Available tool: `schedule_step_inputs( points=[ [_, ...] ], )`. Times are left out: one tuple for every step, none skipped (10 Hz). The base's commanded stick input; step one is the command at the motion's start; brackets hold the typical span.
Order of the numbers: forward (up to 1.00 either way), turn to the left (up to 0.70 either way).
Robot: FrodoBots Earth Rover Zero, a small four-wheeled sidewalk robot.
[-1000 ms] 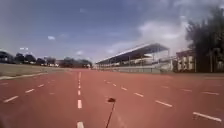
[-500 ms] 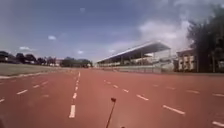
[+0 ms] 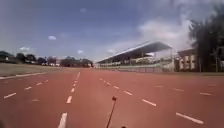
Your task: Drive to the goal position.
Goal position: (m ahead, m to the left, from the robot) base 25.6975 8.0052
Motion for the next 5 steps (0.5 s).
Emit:
schedule_step_inputs(
  points=[
    [0.70, 0.00],
    [0.70, 0.00],
    [0.70, 0.00],
    [0.70, 0.00],
    [0.70, 0.00]
  ],
)
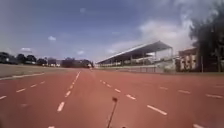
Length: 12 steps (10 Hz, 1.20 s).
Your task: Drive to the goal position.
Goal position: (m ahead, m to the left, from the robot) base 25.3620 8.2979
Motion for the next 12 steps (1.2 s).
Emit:
schedule_step_inputs(
  points=[
    [0.70, 0.00],
    [0.70, 0.00],
    [0.70, 0.00],
    [0.70, 0.00],
    [0.70, 0.00],
    [0.70, 0.00],
    [0.70, 0.00],
    [0.70, 0.00],
    [0.70, 0.00],
    [0.70, 0.00],
    [0.70, 0.00],
    [0.70, 0.00]
  ],
)
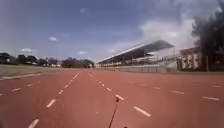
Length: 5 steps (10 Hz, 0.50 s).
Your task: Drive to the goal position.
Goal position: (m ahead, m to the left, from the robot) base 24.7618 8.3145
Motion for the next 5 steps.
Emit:
schedule_step_inputs(
  points=[
    [0.70, 0.00],
    [0.70, 0.00],
    [0.70, 0.00],
    [0.70, 0.00],
    [0.70, 0.00]
  ],
)
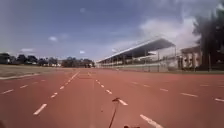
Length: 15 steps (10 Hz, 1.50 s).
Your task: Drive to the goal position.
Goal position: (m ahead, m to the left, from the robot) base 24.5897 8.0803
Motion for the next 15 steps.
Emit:
schedule_step_inputs(
  points=[
    [0.70, 0.00],
    [0.70, 0.00],
    [0.70, 0.00],
    [0.70, 0.00],
    [0.70, 0.00],
    [0.70, 0.00],
    [0.70, 0.00],
    [0.70, 0.00],
    [0.70, 0.00],
    [0.70, 0.00],
    [0.70, 0.00],
    [0.70, 0.00],
    [0.70, 0.00],
    [0.70, 0.00],
    [0.70, 0.00]
  ],
)
